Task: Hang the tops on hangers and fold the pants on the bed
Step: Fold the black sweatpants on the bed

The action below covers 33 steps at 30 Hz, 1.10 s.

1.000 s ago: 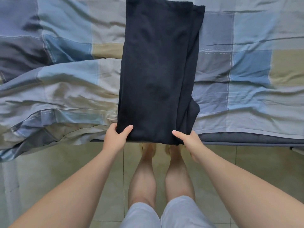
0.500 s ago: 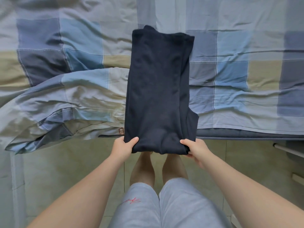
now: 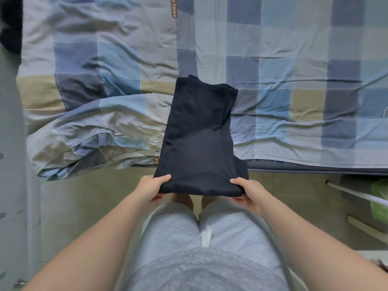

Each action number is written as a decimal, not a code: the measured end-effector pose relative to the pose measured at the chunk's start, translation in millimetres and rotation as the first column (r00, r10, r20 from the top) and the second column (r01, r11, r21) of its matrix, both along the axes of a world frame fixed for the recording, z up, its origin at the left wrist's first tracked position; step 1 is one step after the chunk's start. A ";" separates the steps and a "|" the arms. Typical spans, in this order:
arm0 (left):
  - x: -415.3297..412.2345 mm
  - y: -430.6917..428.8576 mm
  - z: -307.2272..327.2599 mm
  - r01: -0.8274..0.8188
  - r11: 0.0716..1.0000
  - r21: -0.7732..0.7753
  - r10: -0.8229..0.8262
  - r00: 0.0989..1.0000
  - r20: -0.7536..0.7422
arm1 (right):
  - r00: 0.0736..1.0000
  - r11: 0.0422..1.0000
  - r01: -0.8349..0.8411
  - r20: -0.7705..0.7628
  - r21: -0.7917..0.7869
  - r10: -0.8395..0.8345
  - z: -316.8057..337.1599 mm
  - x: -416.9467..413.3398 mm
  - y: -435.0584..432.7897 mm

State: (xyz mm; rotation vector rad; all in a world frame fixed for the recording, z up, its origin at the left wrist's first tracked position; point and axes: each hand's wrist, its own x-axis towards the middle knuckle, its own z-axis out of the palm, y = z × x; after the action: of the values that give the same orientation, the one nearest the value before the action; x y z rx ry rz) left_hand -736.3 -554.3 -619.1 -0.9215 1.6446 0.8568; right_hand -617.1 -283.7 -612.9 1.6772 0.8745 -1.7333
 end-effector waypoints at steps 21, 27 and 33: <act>-240.2 168.2 -65.5 -0.373 0.869 0.324 0.446 0.875 -0.189 | 0.886 0.900 0.435 -0.189 0.022 -0.424 -98.8 -231.0 103.6; -235.6 191.2 -133.9 0.235 0.968 0.093 -0.122 0.755 -0.644 | 0.951 0.985 0.069 -0.309 0.158 -0.017 -168.9 -235.0 100.4; -189.0 161.8 -172.3 0.821 0.235 -0.521 -0.916 0.008 -0.402 | 0.427 0.348 -0.739 0.001 0.577 0.904 -199.6 -202.9 79.0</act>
State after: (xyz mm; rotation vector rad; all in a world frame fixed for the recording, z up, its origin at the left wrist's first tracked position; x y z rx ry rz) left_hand -925.3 -392.4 -791.4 0.6228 2.4156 0.0596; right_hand -820.0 -204.7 -812.5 0.7937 2.0623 -1.0231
